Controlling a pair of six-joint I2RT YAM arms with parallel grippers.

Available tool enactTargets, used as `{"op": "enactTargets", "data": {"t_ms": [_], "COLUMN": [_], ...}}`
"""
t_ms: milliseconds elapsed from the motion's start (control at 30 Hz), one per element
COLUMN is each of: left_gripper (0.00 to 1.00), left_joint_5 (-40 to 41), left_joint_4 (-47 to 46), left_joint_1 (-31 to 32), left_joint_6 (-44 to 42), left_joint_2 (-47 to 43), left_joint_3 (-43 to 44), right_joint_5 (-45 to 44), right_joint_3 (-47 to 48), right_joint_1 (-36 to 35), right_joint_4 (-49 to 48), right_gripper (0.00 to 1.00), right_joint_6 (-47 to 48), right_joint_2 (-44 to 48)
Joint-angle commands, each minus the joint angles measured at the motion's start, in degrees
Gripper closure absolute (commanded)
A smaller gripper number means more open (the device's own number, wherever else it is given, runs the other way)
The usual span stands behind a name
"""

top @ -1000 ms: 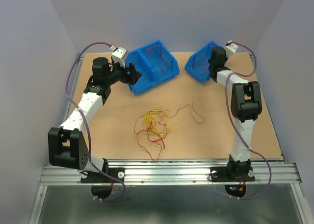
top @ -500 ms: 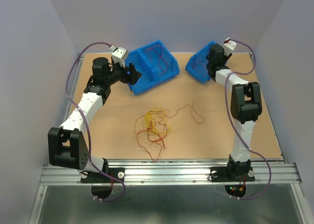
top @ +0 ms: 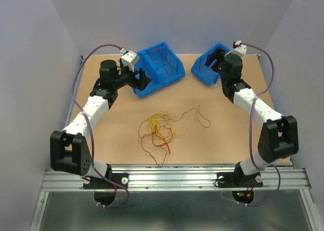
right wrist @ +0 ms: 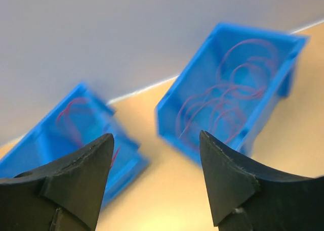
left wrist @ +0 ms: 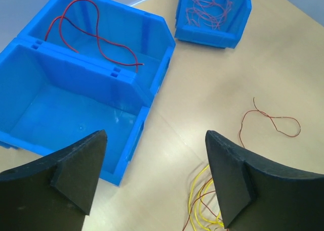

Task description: Untangle the cables

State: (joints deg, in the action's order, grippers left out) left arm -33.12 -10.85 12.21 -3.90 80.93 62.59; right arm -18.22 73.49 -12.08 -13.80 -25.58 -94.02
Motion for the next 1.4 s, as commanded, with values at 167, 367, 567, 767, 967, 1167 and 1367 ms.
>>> {"op": "enactTargets", "data": {"t_ms": [167, 367, 567, 767, 967, 1167, 1367], "left_gripper": [0.04, 0.06, 0.09, 0.09, 0.09, 0.11, 0.18], "left_joint_5": [4.10, 8.68, 9.14, 3.34, -2.11, -0.81, 0.25], "left_joint_4": [1.62, 9.43, 17.96, 20.78, 22.54, 25.35, 26.50], "left_joint_1": [9.67, 17.49, 26.37, 30.68, 31.21, 33.93, 35.43], "left_joint_6": [-10.24, -15.60, -22.89, -29.15, -31.95, -33.54, -33.19], "left_joint_2": [0.02, 6.68, 15.04, 13.39, 9.34, 12.23, 16.10], "left_joint_3": [-0.80, 3.15, 6.50, 4.48, 2.72, 3.68, 5.26], "right_joint_5": [12.69, 5.04, 4.77, 3.98, 4.86, 5.65, 5.91], "right_joint_3": [-27.86, -34.90, -35.87, -37.28, -37.81, -38.07, -38.34], "right_joint_1": [-6.73, -6.73, -6.82, -6.73, -6.82, -6.73, -6.73], "right_joint_4": [-4.56, 3.16, 11.25, 12.48, 12.40, 12.40, 12.40], "right_gripper": [0.10, 0.11, 0.09, 0.09, 0.09, 0.09, 0.09], "right_joint_6": [-1.66, 0.18, 2.90, 3.17, 3.52, 3.79, 3.70], "right_joint_2": [22.79, 35.47, 41.19, 42.77, 42.60, 42.78, 43.22]}}
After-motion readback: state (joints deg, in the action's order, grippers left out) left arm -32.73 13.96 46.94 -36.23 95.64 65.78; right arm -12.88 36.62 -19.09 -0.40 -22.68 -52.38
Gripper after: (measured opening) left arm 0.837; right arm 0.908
